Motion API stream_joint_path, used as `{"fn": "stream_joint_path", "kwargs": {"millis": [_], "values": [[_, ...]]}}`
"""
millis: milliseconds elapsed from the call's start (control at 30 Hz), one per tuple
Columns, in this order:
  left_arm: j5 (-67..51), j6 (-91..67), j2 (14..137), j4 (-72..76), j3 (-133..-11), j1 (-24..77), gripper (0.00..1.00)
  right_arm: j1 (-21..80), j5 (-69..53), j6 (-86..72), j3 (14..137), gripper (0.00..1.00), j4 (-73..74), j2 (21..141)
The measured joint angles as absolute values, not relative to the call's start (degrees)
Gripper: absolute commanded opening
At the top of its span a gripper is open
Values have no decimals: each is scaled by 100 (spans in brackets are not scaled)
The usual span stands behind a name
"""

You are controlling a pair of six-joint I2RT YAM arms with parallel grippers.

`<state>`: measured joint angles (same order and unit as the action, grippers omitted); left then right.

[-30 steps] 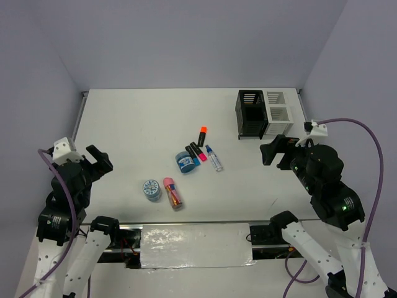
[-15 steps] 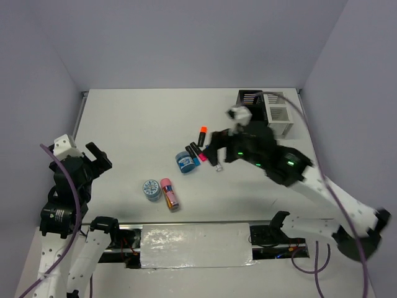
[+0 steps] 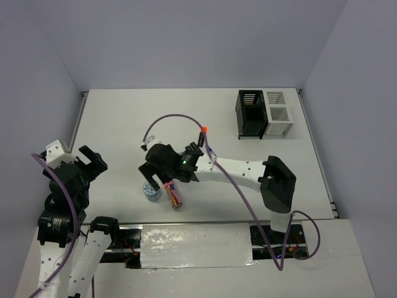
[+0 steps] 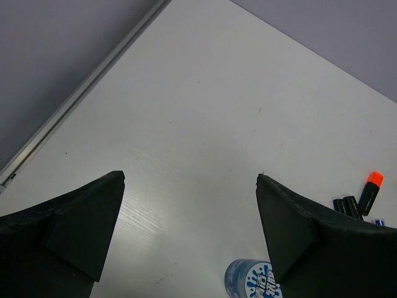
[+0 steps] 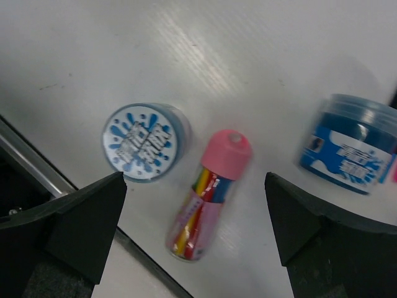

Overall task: Sort the stationery into containers
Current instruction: Pick up the stationery from the center of the board.

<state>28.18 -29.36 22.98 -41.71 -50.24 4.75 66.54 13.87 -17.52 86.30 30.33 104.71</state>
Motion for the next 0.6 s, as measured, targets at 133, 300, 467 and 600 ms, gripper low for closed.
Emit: {"fn": "stream_joint_path", "kwargs": {"millis": [133,300,467,600], "values": [[2842,-3002,2257,-4176,-5024,456,99,6938,1197,-1651,8871,99,2895,10868],[2818,-3002,2268,-4176,-5024,456,99,6997,1041,-1533,9015,99,2834,11192],[2781,-3002,2276,-4171,-5024,456,99,6997,829,-1387,9190,98,2812,11583],[2757,-3002,2276,-4171,-5024,456,99,7000,668,-1321,9292,90,2812,11830]]}}
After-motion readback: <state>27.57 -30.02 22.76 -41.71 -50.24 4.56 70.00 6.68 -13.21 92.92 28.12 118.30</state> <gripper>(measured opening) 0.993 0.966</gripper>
